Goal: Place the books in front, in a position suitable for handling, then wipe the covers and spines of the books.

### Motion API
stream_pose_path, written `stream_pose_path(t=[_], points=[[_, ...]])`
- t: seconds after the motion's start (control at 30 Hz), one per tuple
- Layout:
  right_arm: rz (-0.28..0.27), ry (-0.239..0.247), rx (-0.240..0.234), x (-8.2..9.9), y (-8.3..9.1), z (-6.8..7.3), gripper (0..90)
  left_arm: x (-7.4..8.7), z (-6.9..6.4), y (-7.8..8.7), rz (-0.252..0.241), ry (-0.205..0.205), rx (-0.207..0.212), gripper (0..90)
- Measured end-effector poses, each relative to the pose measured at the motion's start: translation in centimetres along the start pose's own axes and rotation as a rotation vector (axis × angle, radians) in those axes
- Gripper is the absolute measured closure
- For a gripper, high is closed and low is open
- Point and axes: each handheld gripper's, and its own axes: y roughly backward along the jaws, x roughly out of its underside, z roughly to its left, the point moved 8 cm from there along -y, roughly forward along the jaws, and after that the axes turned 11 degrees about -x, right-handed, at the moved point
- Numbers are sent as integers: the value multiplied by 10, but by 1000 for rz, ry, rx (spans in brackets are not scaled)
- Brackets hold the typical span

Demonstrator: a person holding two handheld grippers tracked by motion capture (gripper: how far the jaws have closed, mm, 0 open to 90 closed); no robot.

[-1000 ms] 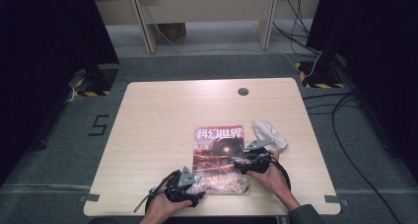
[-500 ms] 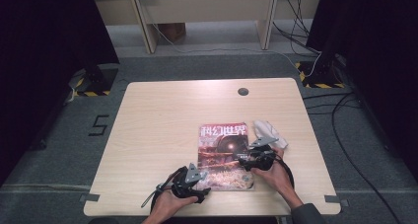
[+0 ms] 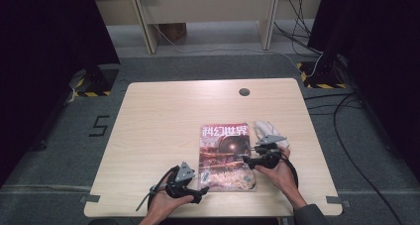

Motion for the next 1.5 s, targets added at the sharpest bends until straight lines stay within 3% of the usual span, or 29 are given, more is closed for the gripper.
stream_pose_path(t=[0.27,0.47,0.67,1.0,1.5], points=[[-38,4,33,-7,14,-10,331,-2,15,9,-42,30,-28,182],[-69,-20,91,-10,31,-31,327,4,22,14,-39,53,-31,180],[-74,-42,146,-8,41,-48,326,6,26,16,-42,51,-42,171],[-67,-68,187,-4,43,-65,322,5,25,16,-47,39,-44,165],[-54,-68,200,-7,34,-78,336,5,21,14,-41,33,-29,162]])
